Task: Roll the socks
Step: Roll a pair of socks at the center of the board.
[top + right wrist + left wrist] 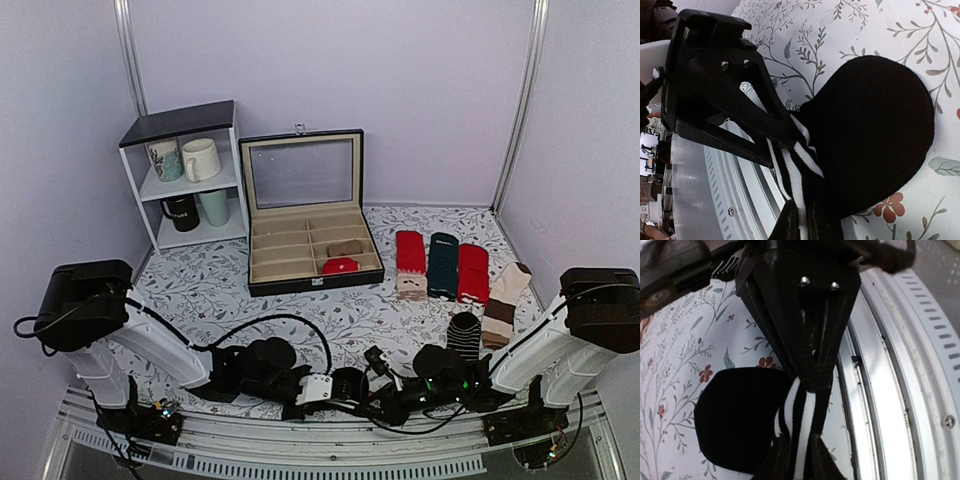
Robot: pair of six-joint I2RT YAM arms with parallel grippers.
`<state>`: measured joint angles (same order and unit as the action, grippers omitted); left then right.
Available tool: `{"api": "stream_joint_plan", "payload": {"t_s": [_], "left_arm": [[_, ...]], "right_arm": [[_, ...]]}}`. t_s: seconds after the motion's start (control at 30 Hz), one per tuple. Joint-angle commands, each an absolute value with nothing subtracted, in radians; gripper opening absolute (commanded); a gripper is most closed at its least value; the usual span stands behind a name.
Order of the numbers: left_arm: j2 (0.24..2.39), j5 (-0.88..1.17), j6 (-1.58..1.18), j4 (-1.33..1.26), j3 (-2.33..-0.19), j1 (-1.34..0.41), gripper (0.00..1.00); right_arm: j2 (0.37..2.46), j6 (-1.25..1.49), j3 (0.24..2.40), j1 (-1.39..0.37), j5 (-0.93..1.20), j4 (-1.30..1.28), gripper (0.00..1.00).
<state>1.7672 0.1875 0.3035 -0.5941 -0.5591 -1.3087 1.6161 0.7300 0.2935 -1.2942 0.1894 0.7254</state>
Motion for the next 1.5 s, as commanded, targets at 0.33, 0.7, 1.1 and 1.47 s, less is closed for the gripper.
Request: {"api": "stream_joint_plan", "payload": {"t_s": [0.33,0.7,1.1,1.47], "left_arm": [[1.840,0.239,0.129,-0.455,-0.602,-1.257,0.00],[1.943,0.333,0.028,-0.424,-0.622,-1.219,0.00],[1.988,0.365,0.017,-0.415,-0.627,-1.202,0.00],[1.999,0.369,0.009,-0.418,-0.623,-1.197,0.00]], "right_arm": [[1.434,0.536,0.237,-1.272,-0.040,0.452,0.43],[1.351,0.023,0.184,-1.357,-0.115,0.697,0.48],[1.530,0.012,0.250,-1.358,-0.109,0.771,0.46],[1.606,0.019,0.275,-1.358,-0.060,0.762,0.38]]}}
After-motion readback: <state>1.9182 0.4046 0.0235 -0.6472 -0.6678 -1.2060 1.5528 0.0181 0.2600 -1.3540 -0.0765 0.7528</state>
